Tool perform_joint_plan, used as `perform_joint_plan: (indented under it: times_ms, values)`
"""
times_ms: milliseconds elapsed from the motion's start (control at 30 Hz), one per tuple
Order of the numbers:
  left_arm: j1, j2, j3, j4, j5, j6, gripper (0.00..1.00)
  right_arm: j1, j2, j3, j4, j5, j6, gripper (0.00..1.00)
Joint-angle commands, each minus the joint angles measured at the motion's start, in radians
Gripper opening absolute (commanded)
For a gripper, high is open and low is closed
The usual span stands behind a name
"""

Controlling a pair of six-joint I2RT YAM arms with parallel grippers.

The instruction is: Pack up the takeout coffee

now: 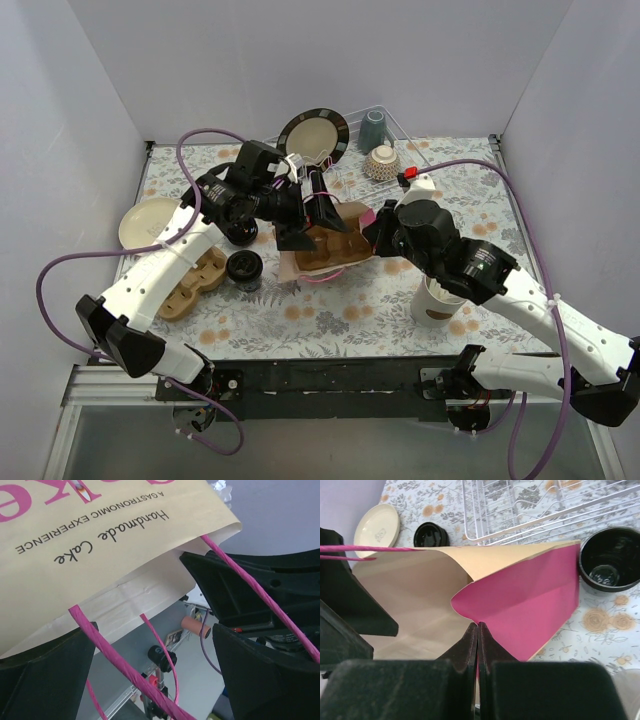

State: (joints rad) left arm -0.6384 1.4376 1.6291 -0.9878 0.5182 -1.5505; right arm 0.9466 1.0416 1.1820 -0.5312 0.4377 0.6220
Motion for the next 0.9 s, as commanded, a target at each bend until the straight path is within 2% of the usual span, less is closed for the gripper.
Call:
perform_joint_plan:
  times_ms: [0, 167, 200, 300, 600, 733, 867]
  values:
    - [-0.001, -0.033, 0.000, -0.080, 0.141, 0.098, 0.98, 0.000, 0.000, 0.050, -0.009, -0.070, 0.091, 0.01]
    - [-0.001, -0.008, 0.063, -0.152, 0.189, 0.207, 0.98, 0.000, 0.002, 0.053, -0.035, -0.070, 0.122, 0.01]
    - [-0.001, 0.007, 0.093, -0.223, 0.180, 0.233, 0.98, 0.000, 0.001, 0.053, -0.032, -0.070, 0.122, 0.01]
    - [-0.001, 0.079, 0.200, -0.392, 0.033, 0.276, 0.98, 0.000, -0.002, 0.053, -0.026, -0.070, 0.127, 0.01]
    - [0.002, 0.083, 0.167, -0.396, 0.170, 0.316, 0.98, 0.000, 0.005, 0.056, -0.015, -0.064, 0.127, 0.01]
    - [0.002, 0.058, 0.075, -0.396, 0.252, 0.332, 0.98, -0.006, 0.014, 0.062, -0.016, -0.031, 0.119, 0.01]
    - [0.002, 0.034, 0.063, -0.397, 0.230, 0.308, 0.98, -0.012, 0.023, 0.065, -0.004, -0.043, 0.119, 0.01]
